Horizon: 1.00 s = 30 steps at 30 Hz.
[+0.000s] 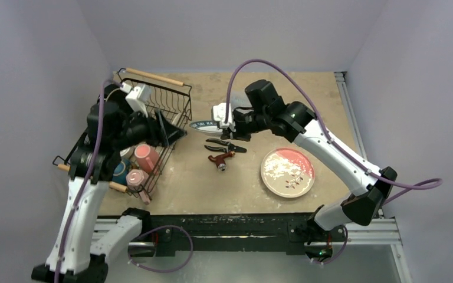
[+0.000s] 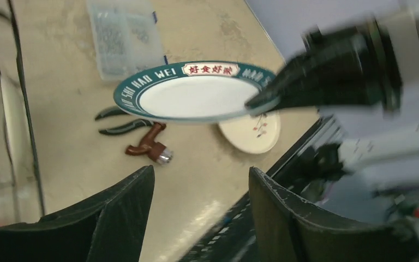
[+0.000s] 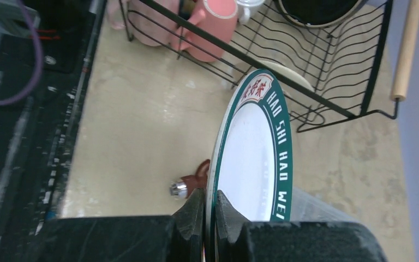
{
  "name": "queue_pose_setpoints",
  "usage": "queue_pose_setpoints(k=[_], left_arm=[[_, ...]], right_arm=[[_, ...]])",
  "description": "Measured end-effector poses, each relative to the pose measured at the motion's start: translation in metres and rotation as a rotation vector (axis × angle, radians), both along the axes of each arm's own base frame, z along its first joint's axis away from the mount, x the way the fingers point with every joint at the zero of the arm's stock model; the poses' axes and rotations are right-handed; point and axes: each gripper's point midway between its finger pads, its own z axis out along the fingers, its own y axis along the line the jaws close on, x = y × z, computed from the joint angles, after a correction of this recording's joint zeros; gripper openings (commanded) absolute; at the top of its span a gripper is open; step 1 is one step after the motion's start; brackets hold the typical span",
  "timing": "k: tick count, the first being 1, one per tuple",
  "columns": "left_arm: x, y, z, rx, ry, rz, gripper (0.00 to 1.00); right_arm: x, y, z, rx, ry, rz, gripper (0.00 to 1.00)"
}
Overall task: Load the mixed dishes into the dish rack
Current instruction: Insert the plate into the dish rack.
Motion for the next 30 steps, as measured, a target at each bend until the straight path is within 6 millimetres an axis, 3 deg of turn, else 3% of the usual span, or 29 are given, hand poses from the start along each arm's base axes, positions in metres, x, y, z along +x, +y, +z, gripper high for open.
queue_pose_setpoints(k=[5,9,13,19,25,30], left_arm=[[-0.059,-0.003,-0.003,0.200,-0.488,-0.336,0.64],[-0.058,-0.013,0.009,0.329,-0.652,-0.538,0.67],[-0.054,-0.036,0.000,0.395,-0.697,-0.735,0.68],[-0.060,-0.066,-0.025,0.437,-0.661,-0.950,0.63],[-0.058,-0.077,-0.036,0.471,-0.645,-1.004,0.41],[-0.056,-0.080,-0.041,0.496,-0.618,-1.002,0.44]], right_arm=[[-0.014,-0.023,0.017,0.055,0.171,0.053,0.00],[-0.035,-0.021,0.029,0.105,0.239,0.146,0.00],[-0.057,-0.018,0.027,0.112,0.323,0.220,0.00],[-0.063,-0.016,0.028,0.125,0.355,0.255,0.00],[-0.064,-0.015,0.030,0.130,0.347,0.265,0.00],[-0.065,-0.014,0.031,0.138,0.351,0.273,0.00]])
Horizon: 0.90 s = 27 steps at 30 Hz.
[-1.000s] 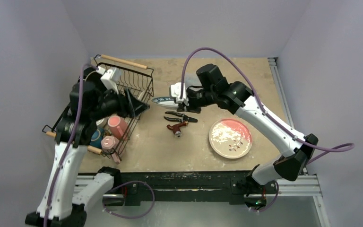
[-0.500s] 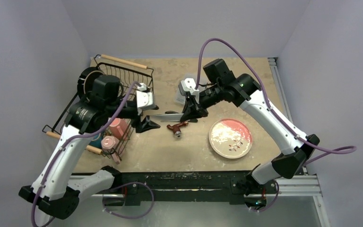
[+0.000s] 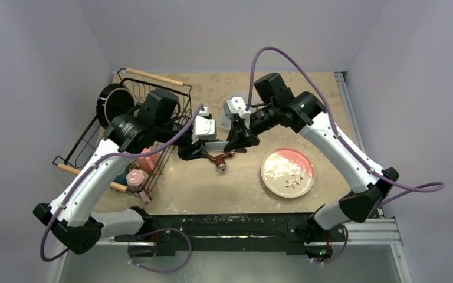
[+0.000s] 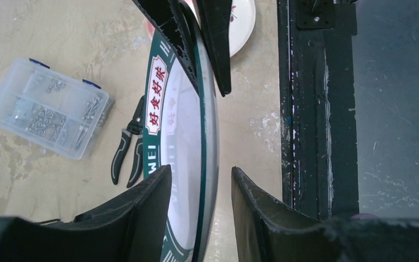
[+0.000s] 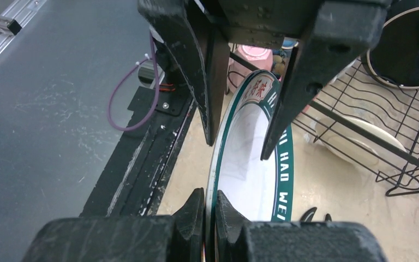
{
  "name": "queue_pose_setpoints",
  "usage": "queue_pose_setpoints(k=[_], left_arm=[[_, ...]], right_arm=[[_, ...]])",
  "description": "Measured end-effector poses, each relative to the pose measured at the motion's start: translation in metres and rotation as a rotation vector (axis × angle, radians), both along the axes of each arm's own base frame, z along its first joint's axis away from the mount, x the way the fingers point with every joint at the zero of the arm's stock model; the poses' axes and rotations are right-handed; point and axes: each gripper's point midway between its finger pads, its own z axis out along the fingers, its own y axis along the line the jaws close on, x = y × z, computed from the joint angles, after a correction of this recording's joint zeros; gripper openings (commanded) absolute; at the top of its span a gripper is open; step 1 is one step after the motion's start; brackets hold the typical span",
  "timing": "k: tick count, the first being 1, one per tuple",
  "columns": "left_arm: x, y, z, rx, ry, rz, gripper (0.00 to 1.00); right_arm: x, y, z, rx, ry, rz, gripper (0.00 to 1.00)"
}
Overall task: Load the mixed dishes into the dish rack
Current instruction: Insert the plate into the dish rack.
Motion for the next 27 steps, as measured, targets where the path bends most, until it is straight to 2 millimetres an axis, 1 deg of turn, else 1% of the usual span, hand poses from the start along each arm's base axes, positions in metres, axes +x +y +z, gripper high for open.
queue_pose_setpoints(k=[2,3,4,5,6,7,8,10,11,12,13,16,18,20,22,23,25,26,27], left_arm=[[0.003,-0.002,-0.003,0.020,0.002,0.016,0.43],[0.005,-0.002,-0.005,0.035,-0.001,0.022,0.38],[0.005,-0.003,-0.008,0.050,-0.003,0.028,0.28],[0.005,-0.004,-0.009,0.062,-0.010,0.032,0.11],[0.005,-0.004,-0.011,0.074,-0.016,0.039,0.00],[0.006,-0.004,-0.012,0.087,-0.029,0.047,0.00],[0.004,-0.005,-0.013,0.099,-0.041,0.034,0.00],[0.000,-0.005,-0.013,0.118,-0.052,0.031,0.00],[0.001,-0.003,-0.012,0.126,-0.055,0.043,0.00],[0.005,0.001,-0.012,0.144,-0.057,0.079,0.00],[0.009,0.006,-0.014,0.167,-0.062,0.114,0.00],[0.022,0.024,-0.020,0.232,-0.067,0.225,0.00],[0.030,0.038,-0.021,0.253,-0.062,0.301,0.00],[0.043,0.061,-0.016,0.250,-0.059,0.417,0.00],[0.057,0.088,-0.009,0.251,-0.073,0.546,0.00],[0.064,0.105,-0.005,0.260,-0.084,0.621,0.00],[0.080,0.139,0.007,0.276,-0.101,0.766,0.00],[0.087,0.153,0.012,0.281,-0.100,0.830,0.00],[0.092,0.162,0.015,0.283,-0.096,0.870,0.00]], right_arm=[[0.000,0.001,0.001,0.006,-0.001,0.000,0.00],[0.001,0.002,0.002,0.009,-0.001,-0.002,0.00],[0.002,0.002,0.003,0.013,-0.002,-0.004,0.00],[0.002,0.003,0.003,0.015,-0.002,-0.005,0.00],[0.002,0.003,0.004,0.017,0.000,-0.006,0.00],[0.003,0.004,0.005,0.022,-0.004,-0.005,0.00],[0.003,0.004,0.005,0.025,-0.009,-0.004,0.09],[0.003,0.004,0.004,0.022,-0.002,-0.004,0.36],[0.005,0.004,0.004,0.016,0.001,-0.024,0.57],[0.011,0.006,0.004,0.016,-0.008,-0.054,0.81],[0.019,0.008,0.003,0.019,-0.025,-0.097,0.98],[0.044,0.001,-0.006,0.007,-0.055,-0.302,0.99],[0.060,-0.012,-0.005,0.020,-0.079,-0.466,0.99],[0.074,-0.027,0.008,0.056,-0.108,-0.617,0.99],[0.088,-0.045,0.033,0.118,-0.147,-0.770,0.99],[0.093,-0.052,0.042,0.143,-0.162,-0.823,0.99],[0.096,-0.070,0.061,0.197,-0.185,-0.923,0.99],[0.096,-0.075,0.065,0.210,-0.188,-0.949,0.99],[0.094,-0.079,0.066,0.223,-0.188,-0.970,0.99]])
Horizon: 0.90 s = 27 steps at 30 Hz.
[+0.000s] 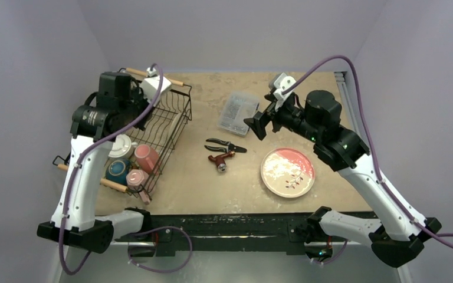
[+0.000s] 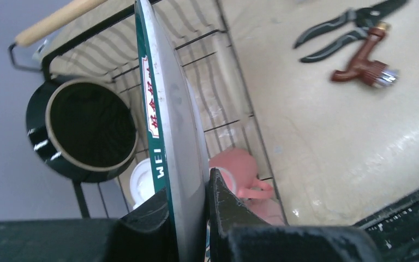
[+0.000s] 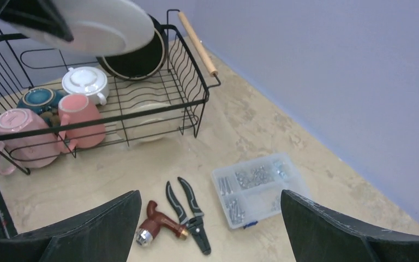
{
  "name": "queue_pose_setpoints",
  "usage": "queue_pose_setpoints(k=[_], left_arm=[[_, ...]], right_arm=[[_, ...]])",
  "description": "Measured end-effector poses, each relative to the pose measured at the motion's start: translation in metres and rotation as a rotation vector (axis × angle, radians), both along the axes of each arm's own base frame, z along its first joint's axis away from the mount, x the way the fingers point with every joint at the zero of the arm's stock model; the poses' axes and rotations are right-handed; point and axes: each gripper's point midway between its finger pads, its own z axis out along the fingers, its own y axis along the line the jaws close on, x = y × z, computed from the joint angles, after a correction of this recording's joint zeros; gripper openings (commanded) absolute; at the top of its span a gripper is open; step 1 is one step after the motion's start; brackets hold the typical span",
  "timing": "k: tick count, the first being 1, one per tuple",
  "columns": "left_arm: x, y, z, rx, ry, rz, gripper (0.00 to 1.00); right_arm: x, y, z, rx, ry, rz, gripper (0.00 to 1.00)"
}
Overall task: Load the mixed dishes into the dish rack
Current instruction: Insert the plate into the dish rack.
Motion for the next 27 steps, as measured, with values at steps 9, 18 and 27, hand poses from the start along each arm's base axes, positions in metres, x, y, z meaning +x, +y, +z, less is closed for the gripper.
queue_pose_setpoints(k=[9,18,27], left_arm=[[0.062,0.089,-0.040,0.021,0.129,0.327,0.00],[0.129,0.108,-0.098,-0.012,0.266,0.316,0.00],[0.146,0.116,-0.124,-0.077,0.327,0.329,0.00]], right_arm=[[-0.022,-0.028,-0.057,-0.026,0.074,-0.052,0.99],[-0.018,-0.066,-0.054,-0.002,0.038,-0.135,0.99],[-0.014,-0.058,-0.068,-0.009,0.087,-0.112,0.99]])
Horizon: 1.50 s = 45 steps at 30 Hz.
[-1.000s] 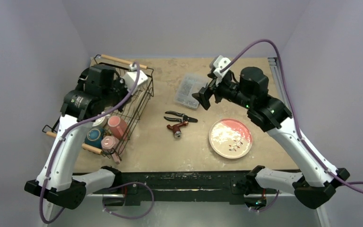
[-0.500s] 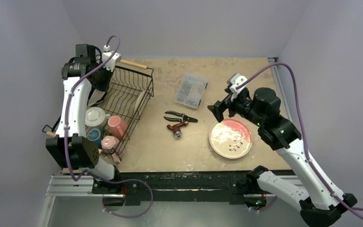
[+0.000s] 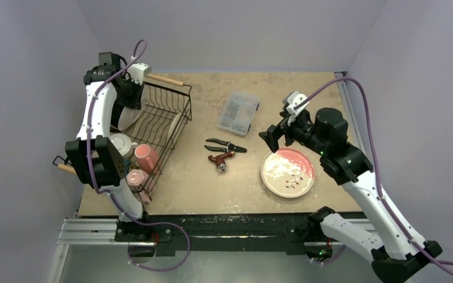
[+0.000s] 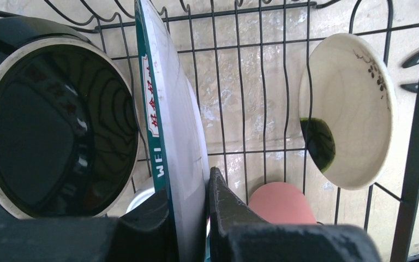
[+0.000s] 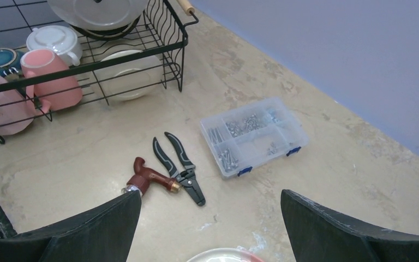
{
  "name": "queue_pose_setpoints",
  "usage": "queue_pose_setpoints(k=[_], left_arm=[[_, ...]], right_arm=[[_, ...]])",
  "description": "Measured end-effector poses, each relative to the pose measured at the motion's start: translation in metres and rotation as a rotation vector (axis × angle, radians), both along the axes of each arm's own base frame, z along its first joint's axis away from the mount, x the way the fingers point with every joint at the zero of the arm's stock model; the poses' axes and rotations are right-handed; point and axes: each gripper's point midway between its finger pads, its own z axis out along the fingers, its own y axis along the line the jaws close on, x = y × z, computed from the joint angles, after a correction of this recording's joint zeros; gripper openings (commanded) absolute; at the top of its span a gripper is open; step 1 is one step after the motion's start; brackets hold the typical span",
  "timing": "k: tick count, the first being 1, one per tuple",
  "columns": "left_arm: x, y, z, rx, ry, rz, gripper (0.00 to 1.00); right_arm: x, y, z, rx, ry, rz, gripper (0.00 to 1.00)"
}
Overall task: Load the mixed dishes into the dish rack
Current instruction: Insert the plate into the dish rack.
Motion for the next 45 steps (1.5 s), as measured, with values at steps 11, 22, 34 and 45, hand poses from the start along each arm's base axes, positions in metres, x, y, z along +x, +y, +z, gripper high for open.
queue_pose_setpoints(k=[11,22,34,45], left_arm=[[0.005,-0.012,0.004,-0.104,-0.021,0.015,0.00],[0.003,-0.004,-0.011,-0.131,0.001,0.056,0.00],[0.003,0.004,-0.034,-0.147,0.028,0.078,0.00],[0.012,0.016,-0.046,-0.165,0.031,0.127,0.29]], right_arm=[[0.014,0.014,-0.016,-0.010,0.047,0.032,0.99],[0.014,0.016,-0.013,0.000,0.039,0.046,0.99],[0.016,0.015,-0.014,-0.004,0.038,0.043,0.99],[0.022,0.019,-0.027,-0.025,0.074,0.046,0.99]])
